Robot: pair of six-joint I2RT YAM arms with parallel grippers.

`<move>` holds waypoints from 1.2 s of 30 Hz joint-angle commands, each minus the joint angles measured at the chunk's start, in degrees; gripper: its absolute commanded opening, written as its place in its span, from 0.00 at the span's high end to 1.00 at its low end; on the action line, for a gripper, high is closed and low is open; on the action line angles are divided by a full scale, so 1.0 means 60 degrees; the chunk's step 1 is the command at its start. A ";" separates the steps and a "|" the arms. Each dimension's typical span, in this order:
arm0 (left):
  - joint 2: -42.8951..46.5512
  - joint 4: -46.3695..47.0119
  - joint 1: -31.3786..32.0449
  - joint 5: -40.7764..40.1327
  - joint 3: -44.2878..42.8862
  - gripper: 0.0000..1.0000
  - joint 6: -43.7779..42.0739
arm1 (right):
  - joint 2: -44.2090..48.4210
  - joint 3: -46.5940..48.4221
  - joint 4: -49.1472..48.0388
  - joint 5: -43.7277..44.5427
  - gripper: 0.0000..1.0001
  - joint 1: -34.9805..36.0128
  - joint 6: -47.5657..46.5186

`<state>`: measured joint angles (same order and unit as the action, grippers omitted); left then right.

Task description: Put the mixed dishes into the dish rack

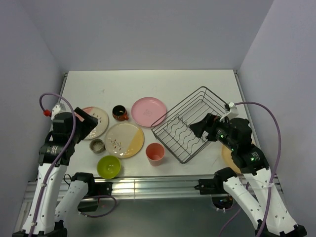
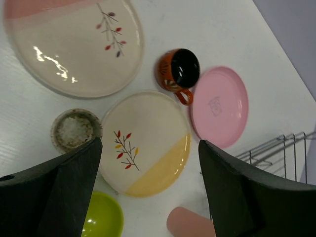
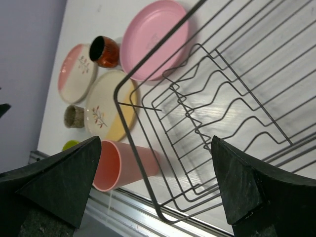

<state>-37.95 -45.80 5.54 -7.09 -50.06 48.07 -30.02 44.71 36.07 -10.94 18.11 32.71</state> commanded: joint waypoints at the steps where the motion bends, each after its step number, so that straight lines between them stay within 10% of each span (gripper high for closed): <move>1: -0.0324 -0.1050 0.0014 -0.1569 -0.0635 0.14 0.0569 | -0.0270 0.0561 0.0300 0.0768 0.00 -0.0030 -0.0251; 24: -0.1364 -0.1844 0.0862 0.1972 0.0360 0.32 0.2519 | 0.0712 -0.0112 -0.0241 0.0212 0.00 -0.0044 -0.0149; 36: -0.2887 -0.2297 0.4905 0.0173 0.0654 0.34 0.4788 | 0.1033 -0.0171 -0.0109 0.0255 0.00 -0.0030 -0.0192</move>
<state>-53.82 -57.21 32.10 -1.34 -45.60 71.53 -25.04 43.46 36.64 -10.04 18.11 32.05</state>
